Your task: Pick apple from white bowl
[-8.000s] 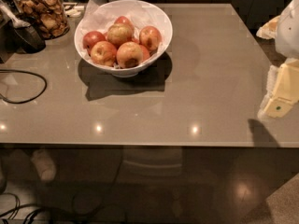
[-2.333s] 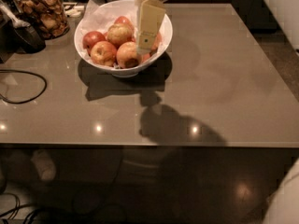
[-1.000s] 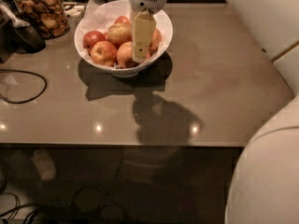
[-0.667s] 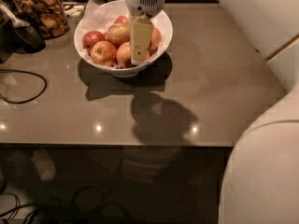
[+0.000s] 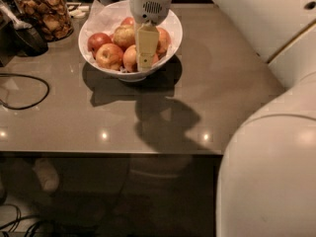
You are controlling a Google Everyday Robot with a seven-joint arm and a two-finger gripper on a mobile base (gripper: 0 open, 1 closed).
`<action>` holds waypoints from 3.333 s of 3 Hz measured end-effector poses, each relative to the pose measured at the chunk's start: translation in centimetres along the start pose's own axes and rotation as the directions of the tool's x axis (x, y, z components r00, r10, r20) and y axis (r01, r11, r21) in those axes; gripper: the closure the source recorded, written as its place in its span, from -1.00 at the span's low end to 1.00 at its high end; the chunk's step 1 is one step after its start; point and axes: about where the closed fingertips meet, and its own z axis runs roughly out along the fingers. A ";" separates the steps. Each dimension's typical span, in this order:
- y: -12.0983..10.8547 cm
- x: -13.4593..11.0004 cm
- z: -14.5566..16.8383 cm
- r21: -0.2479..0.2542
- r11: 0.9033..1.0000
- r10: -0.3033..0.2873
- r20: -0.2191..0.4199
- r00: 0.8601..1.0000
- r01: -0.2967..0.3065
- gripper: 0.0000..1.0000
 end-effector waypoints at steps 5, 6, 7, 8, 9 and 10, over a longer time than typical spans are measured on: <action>-1.2 -0.5 2.6 -0.044 0.999 -0.033 -0.028 0.999 0.032 -0.52; -1.1 -0.7 2.9 -0.054 0.998 -0.040 -0.028 0.999 0.038 -0.52; -1.4 -0.3 2.9 -0.052 0.998 -0.028 -0.029 0.999 0.026 -0.52; -1.5 -0.1 3.1 -0.057 0.998 -0.022 -0.029 0.999 0.020 -0.50; -1.7 0.1 3.3 -0.061 0.998 -0.019 -0.032 0.999 0.017 -0.50; -1.3 0.2 4.2 -0.084 0.996 -0.026 -0.033 0.999 0.023 -0.46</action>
Offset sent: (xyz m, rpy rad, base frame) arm -0.0032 -0.0113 -0.0173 -0.0961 0.0986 0.0358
